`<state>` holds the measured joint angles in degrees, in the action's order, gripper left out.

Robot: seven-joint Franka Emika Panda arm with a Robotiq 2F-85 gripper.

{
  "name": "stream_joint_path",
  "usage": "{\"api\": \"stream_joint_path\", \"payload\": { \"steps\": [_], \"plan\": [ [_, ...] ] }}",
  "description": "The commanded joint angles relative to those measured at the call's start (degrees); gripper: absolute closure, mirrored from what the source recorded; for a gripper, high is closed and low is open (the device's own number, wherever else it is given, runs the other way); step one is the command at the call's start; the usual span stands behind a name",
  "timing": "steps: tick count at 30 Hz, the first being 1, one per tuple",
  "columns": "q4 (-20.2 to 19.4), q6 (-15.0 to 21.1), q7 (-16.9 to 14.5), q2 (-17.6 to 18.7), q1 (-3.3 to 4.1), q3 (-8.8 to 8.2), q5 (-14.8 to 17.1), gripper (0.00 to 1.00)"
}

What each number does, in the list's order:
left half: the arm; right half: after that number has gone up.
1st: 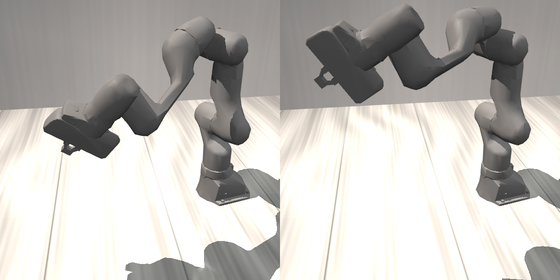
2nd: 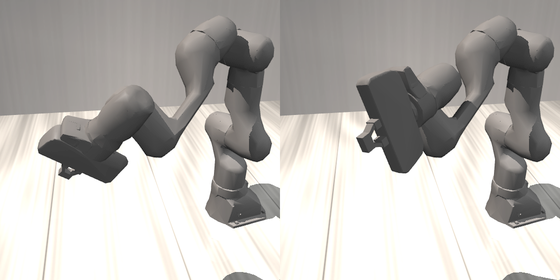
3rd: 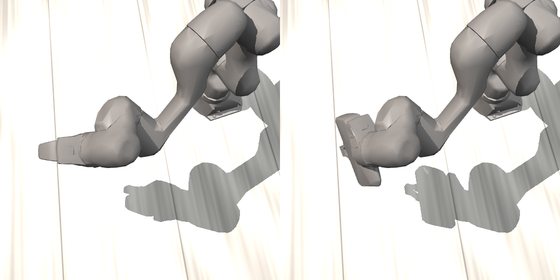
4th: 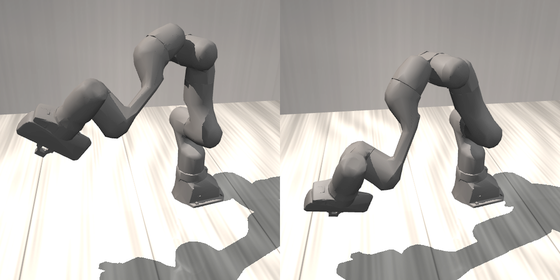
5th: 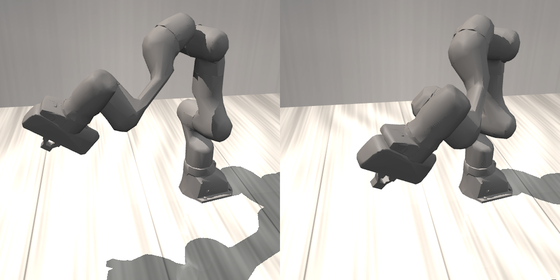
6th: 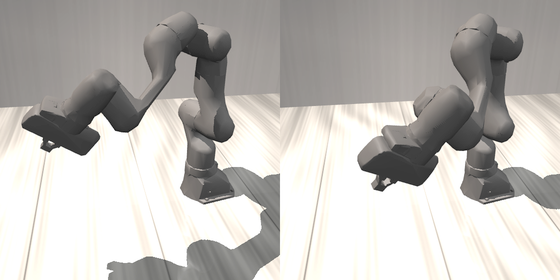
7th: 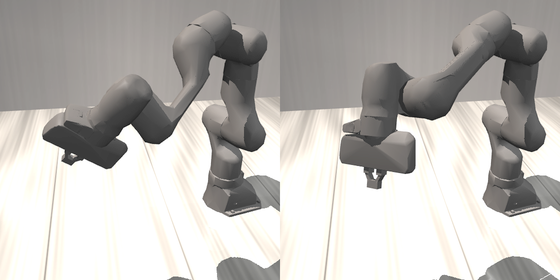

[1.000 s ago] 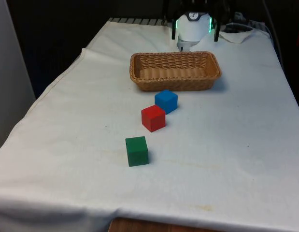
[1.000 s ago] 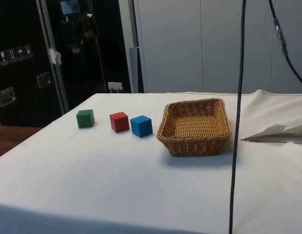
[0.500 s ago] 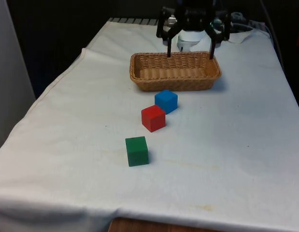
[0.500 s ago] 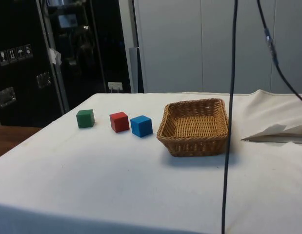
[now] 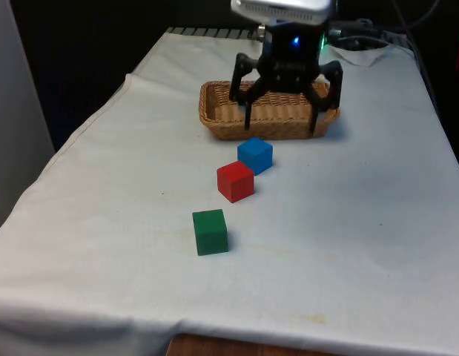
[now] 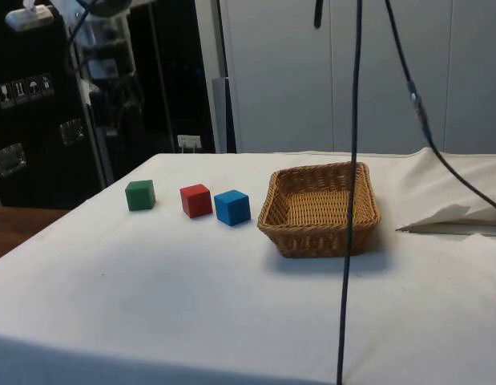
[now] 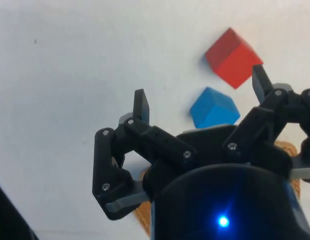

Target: Pick up exactly two blocks and place them into the basket.

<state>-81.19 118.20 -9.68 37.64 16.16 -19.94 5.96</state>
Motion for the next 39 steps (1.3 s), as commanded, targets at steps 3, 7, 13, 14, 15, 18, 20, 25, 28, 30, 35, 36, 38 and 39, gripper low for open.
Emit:
{"api": "stream_joint_path", "payload": {
  "steps": [3, 7, 13, 14, 15, 18, 20, 25, 28, 30, 35, 36, 38, 39],
  "plan": [
    [1.8, 0.7, -1.3, 2.1, -0.74, -0.06, 1.3, 0.0],
    [2.9, 1.4, -1.7, 3.4, -0.4, -1.09, 1.9, 0.0],
    [7.0, 2.3, -3.9, 7.6, -1.55, -1.6, 4.7, 0.0],
    [7.5, 2.4, -4.2, 8.1, -1.66, -1.78, 5.1, 0.0],
    [8.4, 2.6, -4.9, 9.1, -1.78, -2.06, 6.0, 0.0],
    [9.1, 3.0, -5.8, 10.0, -1.83, -2.41, 6.9, 0.0],
    [9.6, 3.3, -6.6, 10.8, -1.89, -2.69, 7.8, 0.0],
    [10.1, 4.6, -8.9, 12.4, -2.18, -2.86, 9.3, 0.0],
    [10.2, 5.6, -10.3, 13.3, -2.46, -2.92, 10.3, 0.0],
    [10.1, 6.4, -11.9, 14.1, -2.64, -3.15, 11.5, 0.0],
    [10.2, 7.5, -13.9, 15.2, -2.92, -3.5, 13.2, 0.0],
    [10.2, 7.8, -14.4, 15.4, -3.04, -3.55, 13.6, 0.0],
    [10.3, 8.3, -15.4, 15.9, -3.21, -3.67, 14.4, 0.0],
    [10.3, 8.9, -16.6, 16.6, -3.38, -3.9, 15.2, 0.0]
  ]
}}
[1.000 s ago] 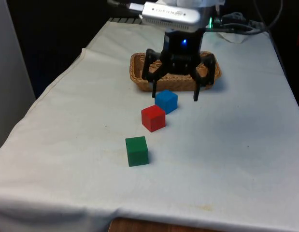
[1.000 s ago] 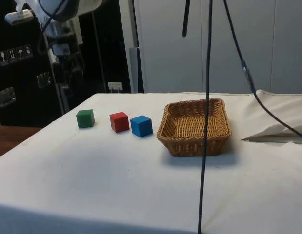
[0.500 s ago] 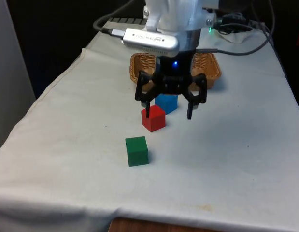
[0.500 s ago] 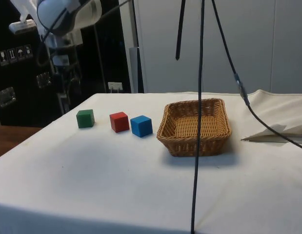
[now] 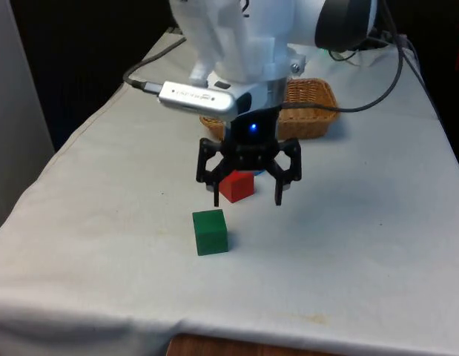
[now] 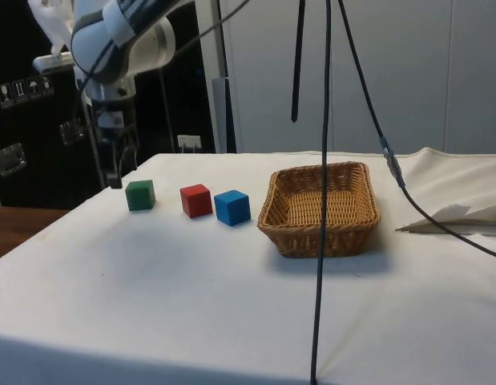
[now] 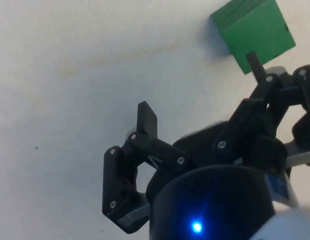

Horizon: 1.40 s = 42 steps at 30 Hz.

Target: Pick up exactly two blocks and place them into the basket.

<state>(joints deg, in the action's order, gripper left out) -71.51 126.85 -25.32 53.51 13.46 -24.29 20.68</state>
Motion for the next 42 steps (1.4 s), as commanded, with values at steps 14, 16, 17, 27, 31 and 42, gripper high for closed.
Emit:
{"api": "stream_joint_path", "payload": {
  "steps": [14, 16, 17, 27, 31, 42],
  "plan": [
    [1.1, 4.7, -8.7, 4.2, -1.72, -1.26, 5.9, 0.0],
    [0.4, 4.9, -8.7, 3.9, -1.15, -1.83, 6.2, 0.0],
    [1.2, 5.2, -9.7, 4.6, -1.83, -1.55, 6.7, 0.0],
    [1.5, 5.8, -14.0, 5.8, -2.12, -2.98, 9.7, 0.0],
    [1.8, 5.8, -14.3, 6.1, -2.23, -2.98, 9.9, 0.0],
    [3.8, 5.7, -14.8, 8.0, -2.58, -3.15, 10.4, 0.0]
  ]
}}
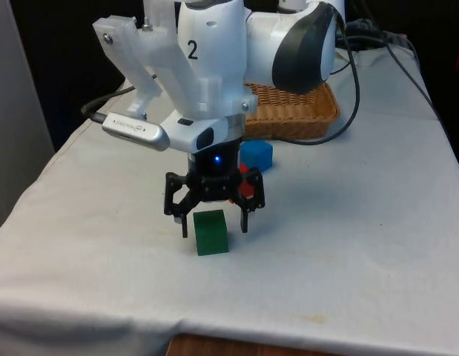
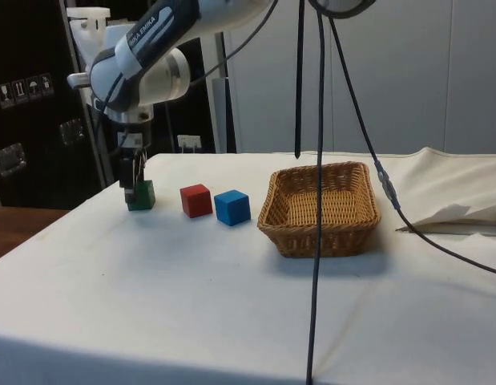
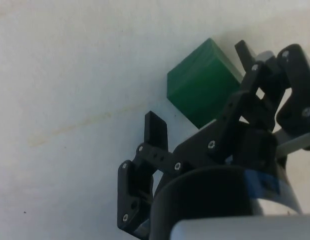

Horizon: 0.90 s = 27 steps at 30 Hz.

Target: Pick up exactly two blocks and place them into the basket.

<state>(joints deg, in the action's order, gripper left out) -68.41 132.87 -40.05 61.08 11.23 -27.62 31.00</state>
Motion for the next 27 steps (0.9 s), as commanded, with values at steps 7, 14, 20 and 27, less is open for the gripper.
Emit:
{"api": "stream_joint_path", "payload": {
  "steps": [7, 14, 20, 27],
  "plan": [
    [0.5, -0.1, -0.1, 0.3, -0.11, 0.06, 0.1, 0.0],
    [0.3, -0.1, -0.1, 0.2, -0.06, 0.0, 0.1, 0.42],
    [0.2, -0.1, 0.0, 0.1, 0.06, 0.0, 0.1, 1.0],
    [0.2, -0.2, 0.2, -0.1, 0.06, -0.17, 0.0, 0.99]
  ]
}}
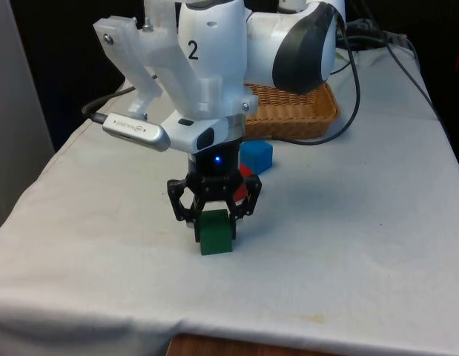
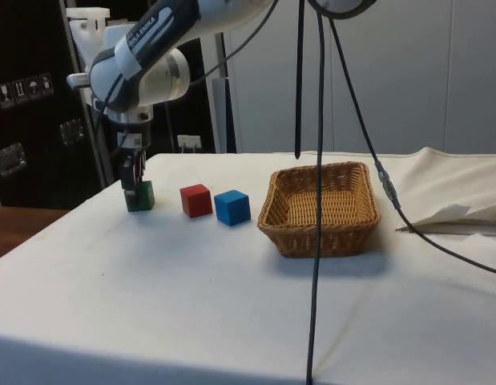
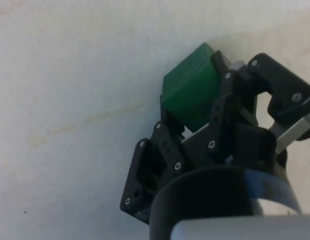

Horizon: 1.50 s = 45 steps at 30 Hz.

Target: Pick up exactly two blocks and place them into the basket.

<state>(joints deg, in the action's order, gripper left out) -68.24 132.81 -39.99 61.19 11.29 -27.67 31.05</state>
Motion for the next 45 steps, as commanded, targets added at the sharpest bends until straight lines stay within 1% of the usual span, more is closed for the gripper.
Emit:
{"api": "stream_joint_path", "payload": {
  "steps": [1, 2, 3, 4, 8, 11, 12, 13, 17, 20, 21, 22, 23, 28, 29, 31, 37, 38, 39, 40, 45],
  "plan": [
    [-0.1, -0.5, 0.5, -0.6, 0.11, -0.34, -0.1, 0.99],
    [-0.2, -0.6, 0.9, -0.9, 0.23, -0.52, -0.2, 0.99],
    [0.1, -0.1, 0.6, -0.3, 0.06, -0.23, 0.0, 0.99],
    [-0.3, -0.8, 1.3, -1.2, 0.29, -0.69, -0.2, 0.99],
    [-0.6, -1.8, 2.4, -2.4, 0.63, -1.26, -0.1, 0.99],
    [-1.5, -2.9, 3.3, -4.1, 0.97, -1.72, -0.1, 0.99],
    [-0.9, -2.9, 2.8, -3.4, 0.69, -1.43, 0.0, 0.99],
    [-1.8, -3.2, 3.4, -4.5, 1.09, -1.83, -0.1, 0.99],
    [-3.1, -4.0, 4.7, -6.5, 1.43, -2.18, -0.1, 0.99],
    [-3.6, -4.4, 5.6, -7.3, 1.66, -2.41, -0.1, 0.99],
    [-3.3, -4.3, 5.0, -7.0, 1.38, -2.12, 0.0, 0.99],
    [-3.7, -4.6, 6.1, -7.6, 1.72, -2.52, -0.1, 0.99],
    [-3.7, -4.6, 6.1, -7.6, 1.72, -2.52, -0.1, 0.99],
    [-4.3, -4.8, 8.0, -8.3, 1.78, -2.46, 0.1, 0.99],
    [-3.9, -4.9, 7.7, -8.0, 1.55, -2.29, 0.0, 0.99],
    [-5.0, -4.6, 8.7, -8.7, 1.89, -2.46, 0.1, 0.99],
    [-7.2, -4.4, 9.6, -9.9, 2.18, -2.35, 0.4, 0.99],
    [-6.5, -4.9, 9.5, -9.5, 1.95, -2.29, 0.2, 0.99],
    [-7.7, -4.4, 9.6, -10.3, 2.23, -2.29, 0.5, 0.99],
    [-8.8, -4.4, 9.5, -11.1, 2.35, -2.23, 0.9, 0.99],
    [-11.9, -4.3, 8.7, -13.5, 2.69, -1.95, 2.1, 0.99]
  ]
}}
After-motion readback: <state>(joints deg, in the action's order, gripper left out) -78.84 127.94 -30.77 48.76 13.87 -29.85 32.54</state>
